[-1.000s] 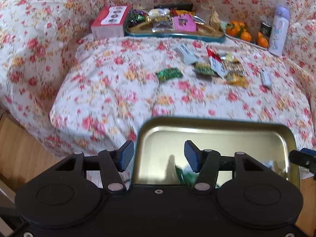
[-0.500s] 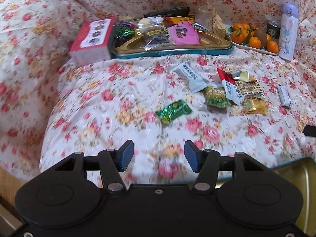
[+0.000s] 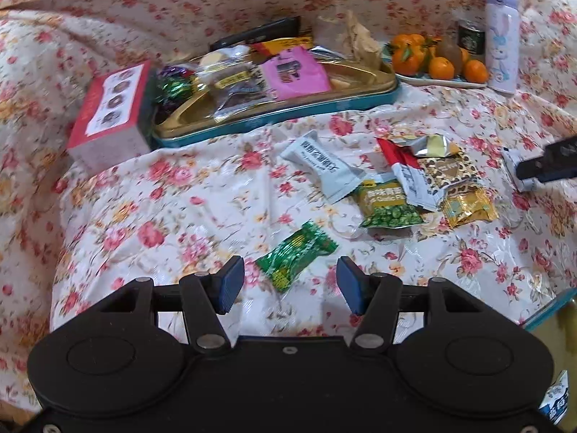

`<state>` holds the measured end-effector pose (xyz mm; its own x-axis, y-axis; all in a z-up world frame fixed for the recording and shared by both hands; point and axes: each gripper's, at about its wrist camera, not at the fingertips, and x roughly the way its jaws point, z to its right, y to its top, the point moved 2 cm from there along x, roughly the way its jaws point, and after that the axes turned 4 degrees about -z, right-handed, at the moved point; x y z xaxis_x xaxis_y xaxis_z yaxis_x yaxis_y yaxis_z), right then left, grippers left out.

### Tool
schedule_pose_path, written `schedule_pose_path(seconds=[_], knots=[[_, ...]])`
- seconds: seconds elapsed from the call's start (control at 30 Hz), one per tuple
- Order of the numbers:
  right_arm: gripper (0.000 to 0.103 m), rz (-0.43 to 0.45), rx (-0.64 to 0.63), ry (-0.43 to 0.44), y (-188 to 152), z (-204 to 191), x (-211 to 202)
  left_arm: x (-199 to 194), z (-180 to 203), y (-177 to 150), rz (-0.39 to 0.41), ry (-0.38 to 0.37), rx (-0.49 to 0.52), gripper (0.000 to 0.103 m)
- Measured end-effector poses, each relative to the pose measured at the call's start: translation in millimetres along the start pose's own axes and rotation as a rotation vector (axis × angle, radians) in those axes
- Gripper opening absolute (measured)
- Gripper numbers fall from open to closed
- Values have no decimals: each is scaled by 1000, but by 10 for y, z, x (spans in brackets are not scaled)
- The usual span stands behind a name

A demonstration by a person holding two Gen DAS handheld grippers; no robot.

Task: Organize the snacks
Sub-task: 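Grasp the hawthorn strip with the right gripper while the left grasps the green candy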

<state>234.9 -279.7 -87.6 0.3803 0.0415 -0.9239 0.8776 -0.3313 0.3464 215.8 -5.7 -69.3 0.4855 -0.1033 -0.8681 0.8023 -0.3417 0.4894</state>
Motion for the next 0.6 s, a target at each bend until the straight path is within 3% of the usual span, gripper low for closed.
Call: schedule_pose_path(seconds=[0.47,0.6], knots=[[47,30,-136,-83,-2,-198,236,255,34,46,-18,-15,42,62],[43,48,-146,-71,-25,-170,238,311,2,22,-20,-34,39,61]])
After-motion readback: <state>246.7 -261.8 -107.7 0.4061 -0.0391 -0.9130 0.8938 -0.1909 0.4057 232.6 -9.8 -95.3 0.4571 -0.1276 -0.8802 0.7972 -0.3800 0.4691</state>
